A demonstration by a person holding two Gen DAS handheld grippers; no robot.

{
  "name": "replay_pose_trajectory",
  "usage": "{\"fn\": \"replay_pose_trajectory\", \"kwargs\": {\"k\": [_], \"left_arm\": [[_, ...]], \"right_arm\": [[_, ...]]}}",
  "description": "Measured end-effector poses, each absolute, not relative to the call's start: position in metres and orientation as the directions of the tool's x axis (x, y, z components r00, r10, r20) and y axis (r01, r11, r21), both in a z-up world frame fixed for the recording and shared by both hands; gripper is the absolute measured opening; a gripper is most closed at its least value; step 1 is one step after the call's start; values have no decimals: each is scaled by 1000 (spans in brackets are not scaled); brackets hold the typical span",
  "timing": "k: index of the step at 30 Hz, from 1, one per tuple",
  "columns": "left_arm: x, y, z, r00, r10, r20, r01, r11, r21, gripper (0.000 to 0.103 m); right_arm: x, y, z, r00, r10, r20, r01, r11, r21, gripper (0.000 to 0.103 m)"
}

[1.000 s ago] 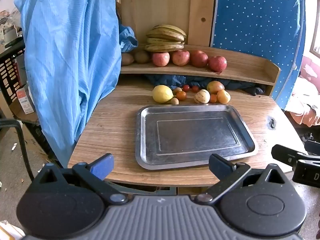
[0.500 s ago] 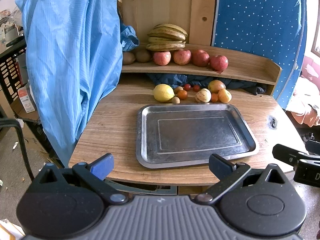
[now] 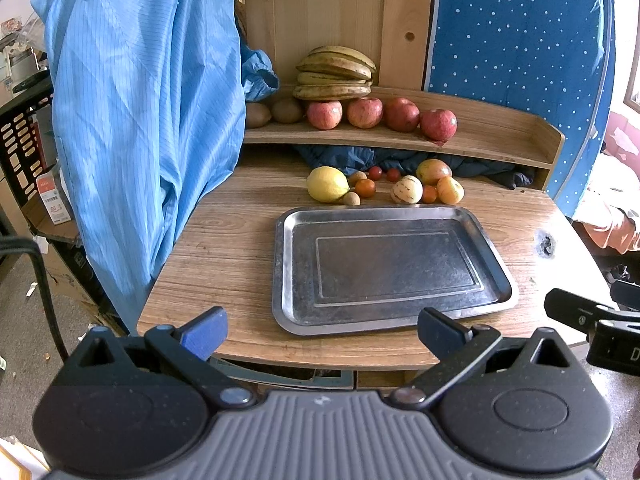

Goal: Organize fruits

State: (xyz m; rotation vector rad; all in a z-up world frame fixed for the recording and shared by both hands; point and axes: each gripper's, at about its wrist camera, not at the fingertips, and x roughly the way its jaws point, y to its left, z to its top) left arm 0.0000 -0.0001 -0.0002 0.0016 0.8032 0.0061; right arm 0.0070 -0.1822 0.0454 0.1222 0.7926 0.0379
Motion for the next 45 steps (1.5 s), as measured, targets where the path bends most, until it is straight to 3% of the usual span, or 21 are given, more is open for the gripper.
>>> {"fn": "replay_pose_trajectory", "kwargs": {"k": [45], "left_arm": [[23,-6,3,675,60,-736,-64,998,22,103]], "right_arm": [[31,-196,45,659,96,-746,-50,995,84,103]]}}
